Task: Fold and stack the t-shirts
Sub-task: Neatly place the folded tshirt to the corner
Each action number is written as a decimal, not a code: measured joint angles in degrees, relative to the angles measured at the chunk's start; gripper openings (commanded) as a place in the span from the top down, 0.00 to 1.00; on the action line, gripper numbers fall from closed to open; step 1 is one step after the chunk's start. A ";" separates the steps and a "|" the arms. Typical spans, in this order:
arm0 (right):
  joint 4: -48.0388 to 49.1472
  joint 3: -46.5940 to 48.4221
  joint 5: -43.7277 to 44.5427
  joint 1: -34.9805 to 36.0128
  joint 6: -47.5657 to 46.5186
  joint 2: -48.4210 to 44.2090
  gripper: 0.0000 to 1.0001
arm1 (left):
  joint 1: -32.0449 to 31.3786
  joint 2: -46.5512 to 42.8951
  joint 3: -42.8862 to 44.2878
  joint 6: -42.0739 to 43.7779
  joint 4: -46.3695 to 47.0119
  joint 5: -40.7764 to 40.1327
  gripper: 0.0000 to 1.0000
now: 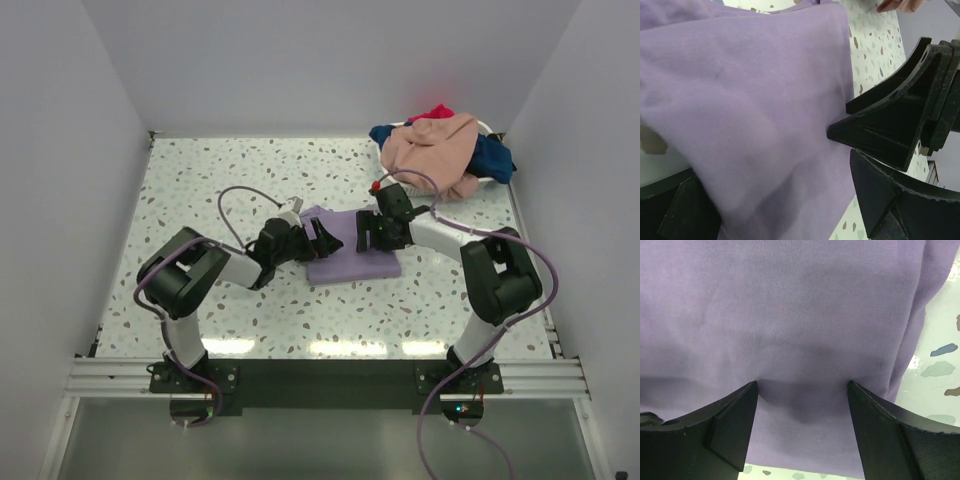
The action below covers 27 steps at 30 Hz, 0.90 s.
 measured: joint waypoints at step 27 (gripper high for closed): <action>-4.68 -0.83 0.72 -0.15 -1.18 -10.32 0.20 | 12.13 0.98 18.27 21.46 -33.90 -9.53 1.00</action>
